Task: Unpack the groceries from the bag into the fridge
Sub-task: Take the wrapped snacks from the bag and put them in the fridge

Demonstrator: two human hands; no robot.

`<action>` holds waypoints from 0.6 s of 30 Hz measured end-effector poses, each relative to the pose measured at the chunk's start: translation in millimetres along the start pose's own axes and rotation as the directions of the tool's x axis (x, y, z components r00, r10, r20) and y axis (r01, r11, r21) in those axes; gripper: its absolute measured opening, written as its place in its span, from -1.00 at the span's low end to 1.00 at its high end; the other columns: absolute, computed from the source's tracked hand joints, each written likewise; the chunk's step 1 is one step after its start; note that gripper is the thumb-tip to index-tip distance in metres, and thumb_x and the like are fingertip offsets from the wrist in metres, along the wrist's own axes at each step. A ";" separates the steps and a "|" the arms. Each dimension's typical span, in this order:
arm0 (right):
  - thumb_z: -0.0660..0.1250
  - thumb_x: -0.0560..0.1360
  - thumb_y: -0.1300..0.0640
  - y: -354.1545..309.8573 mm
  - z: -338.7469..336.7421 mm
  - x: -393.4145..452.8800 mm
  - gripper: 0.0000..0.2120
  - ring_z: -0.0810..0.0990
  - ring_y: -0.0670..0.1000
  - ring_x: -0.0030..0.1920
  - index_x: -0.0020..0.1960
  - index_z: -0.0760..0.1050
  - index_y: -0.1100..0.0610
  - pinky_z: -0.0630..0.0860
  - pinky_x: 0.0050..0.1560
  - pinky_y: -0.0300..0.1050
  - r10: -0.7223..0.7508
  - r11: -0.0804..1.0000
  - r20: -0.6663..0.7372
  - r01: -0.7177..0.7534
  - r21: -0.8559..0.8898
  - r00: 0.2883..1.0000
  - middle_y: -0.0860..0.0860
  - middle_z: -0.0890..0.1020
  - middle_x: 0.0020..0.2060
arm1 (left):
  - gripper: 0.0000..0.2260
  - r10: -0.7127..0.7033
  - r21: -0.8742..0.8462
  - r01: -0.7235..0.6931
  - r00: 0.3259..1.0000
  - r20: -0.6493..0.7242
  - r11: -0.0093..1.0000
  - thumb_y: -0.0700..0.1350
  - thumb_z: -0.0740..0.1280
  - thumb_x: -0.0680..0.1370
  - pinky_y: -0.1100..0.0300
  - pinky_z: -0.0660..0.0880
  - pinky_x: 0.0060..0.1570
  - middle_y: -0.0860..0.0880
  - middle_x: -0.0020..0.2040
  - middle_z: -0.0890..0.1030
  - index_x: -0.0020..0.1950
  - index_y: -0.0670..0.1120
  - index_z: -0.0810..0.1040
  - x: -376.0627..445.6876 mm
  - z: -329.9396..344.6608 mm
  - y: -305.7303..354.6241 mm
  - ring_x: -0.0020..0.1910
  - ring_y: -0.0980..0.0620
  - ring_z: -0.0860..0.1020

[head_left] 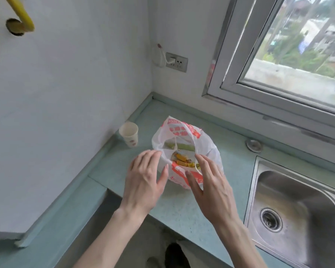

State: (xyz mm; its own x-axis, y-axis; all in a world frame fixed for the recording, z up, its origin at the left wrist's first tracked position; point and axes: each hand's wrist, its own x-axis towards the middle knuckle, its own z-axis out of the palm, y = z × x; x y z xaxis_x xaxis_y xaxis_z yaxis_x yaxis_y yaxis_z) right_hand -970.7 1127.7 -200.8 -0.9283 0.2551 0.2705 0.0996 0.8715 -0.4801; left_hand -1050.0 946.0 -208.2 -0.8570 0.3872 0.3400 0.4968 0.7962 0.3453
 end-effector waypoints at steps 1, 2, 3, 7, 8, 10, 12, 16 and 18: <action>0.24 0.66 -0.16 3.2 3.8 6.3 -0.52 0.55 -0.02 0.32 0.51 0.38 0.03 0.56 0.10 -0.14 0.008 1.000 0.008 -0.008 0.004 1.000 -0.07 0.54 0.38 | -0.57 0.006 -0.010 -0.006 1.000 0.013 1.000 0.11 0.14 0.69 0.07 0.43 0.39 -0.07 0.32 0.61 0.40 -0.14 0.52 5.5 8.7 -0.9 0.34 -0.04 0.53; 0.23 0.66 -0.17 7.1 7.2 13.8 -0.51 0.55 -0.02 0.31 0.51 0.38 0.04 0.55 0.09 -0.15 0.021 1.000 0.019 -0.021 0.013 1.000 -0.07 0.54 0.38 | -0.57 0.015 -0.023 -0.014 0.999 0.030 1.000 0.10 0.15 0.69 0.07 0.44 0.39 -0.07 0.31 0.61 0.40 -0.15 0.52 11.7 17.0 -1.9 0.34 -0.04 0.53; 0.22 0.66 -0.17 11.7 10.8 20.5 -0.50 0.56 -0.02 0.31 0.51 0.38 0.05 0.54 0.09 -0.17 0.035 0.999 0.035 -0.036 0.023 0.999 -0.07 0.54 0.38 | -0.58 0.025 -0.038 -0.023 0.998 0.053 0.999 0.09 0.17 0.69 0.06 0.44 0.39 -0.07 0.32 0.61 0.40 -0.15 0.52 17.6 25.0 -2.5 0.34 -0.04 0.52; 0.27 0.68 -0.07 27.0 27.7 44.4 -0.58 0.56 -0.17 0.23 0.51 0.35 -0.03 0.40 0.08 -0.42 0.057 0.986 0.097 -0.071 0.153 0.994 -0.22 0.48 0.33 | -0.63 0.040 -0.111 -0.030 0.995 0.094 0.993 0.07 0.18 0.68 0.08 0.47 0.34 -0.03 0.29 0.61 0.38 -0.12 0.51 41.1 50.8 1.6 0.32 -0.01 0.53; 0.27 0.68 -0.05 29.2 34.0 50.9 -0.60 0.53 -0.27 0.21 0.50 0.36 -0.06 0.44 0.10 -0.44 0.075 0.968 0.118 -0.101 0.229 0.990 -0.29 0.46 0.31 | -0.63 0.043 -0.132 -0.030 0.994 0.101 0.991 0.07 0.18 0.68 0.10 0.48 0.33 -0.02 0.28 0.61 0.37 -0.11 0.52 48.3 55.7 2.6 0.31 0.00 0.52; 0.25 0.69 -0.04 35.0 53.0 65.0 -0.63 0.54 -0.30 0.23 0.49 0.38 -0.07 0.57 0.17 -0.25 0.103 0.914 0.174 -0.163 0.373 0.979 -0.28 0.47 0.32 | -0.64 0.036 -0.153 -0.020 0.994 0.106 0.988 0.04 0.20 0.67 0.16 0.45 0.31 -0.02 0.27 0.61 0.36 -0.12 0.52 63.1 67.1 1.4 0.29 0.02 0.51; 0.23 0.70 -0.04 44.3 75.6 76.2 -0.63 0.57 -0.20 0.26 0.49 0.37 -0.05 0.62 0.19 -0.05 0.100 0.882 0.226 -0.192 0.431 0.969 -0.19 0.50 0.35 | -0.65 0.015 -0.161 0.003 0.994 0.109 0.987 0.01 0.24 0.66 0.22 0.41 0.32 -0.04 0.27 0.61 0.36 -0.14 0.53 75.8 80.4 -3.1 0.29 0.02 0.51; 0.24 0.70 0.04 74.8 108.2 88.4 -0.66 0.62 -0.07 0.25 0.47 0.38 -0.05 0.58 0.21 -0.06 0.059 0.921 0.306 -0.170 0.351 0.950 -0.10 0.51 0.35 | -0.70 0.010 -0.185 0.014 0.992 0.128 0.983 -0.07 0.29 0.65 0.23 0.46 0.28 -0.03 0.25 0.62 0.35 -0.14 0.55 91.6 108.2 -5.8 0.26 0.02 0.55; 0.26 0.69 0.07 91.7 111.5 96.9 -0.66 0.60 0.00 0.27 0.46 0.41 0.00 0.51 0.21 -0.17 0.089 0.948 0.344 -0.186 0.260 0.935 -0.03 0.55 0.34 | -0.72 0.005 -0.238 0.035 0.986 0.166 0.971 -0.09 0.30 0.66 0.26 0.45 0.24 -0.03 0.23 0.63 0.34 -0.13 0.56 97.5 122.4 -4.7 0.23 0.02 0.56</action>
State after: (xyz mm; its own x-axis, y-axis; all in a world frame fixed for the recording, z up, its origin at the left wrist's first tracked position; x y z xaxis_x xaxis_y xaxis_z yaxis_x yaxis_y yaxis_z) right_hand -1091.5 1185.7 -311.6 -0.9821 0.1717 -0.0769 0.1736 0.6697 -0.7220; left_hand -1152.7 1036.9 -283.7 -0.8654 0.4629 0.1920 0.4846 0.6758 0.5554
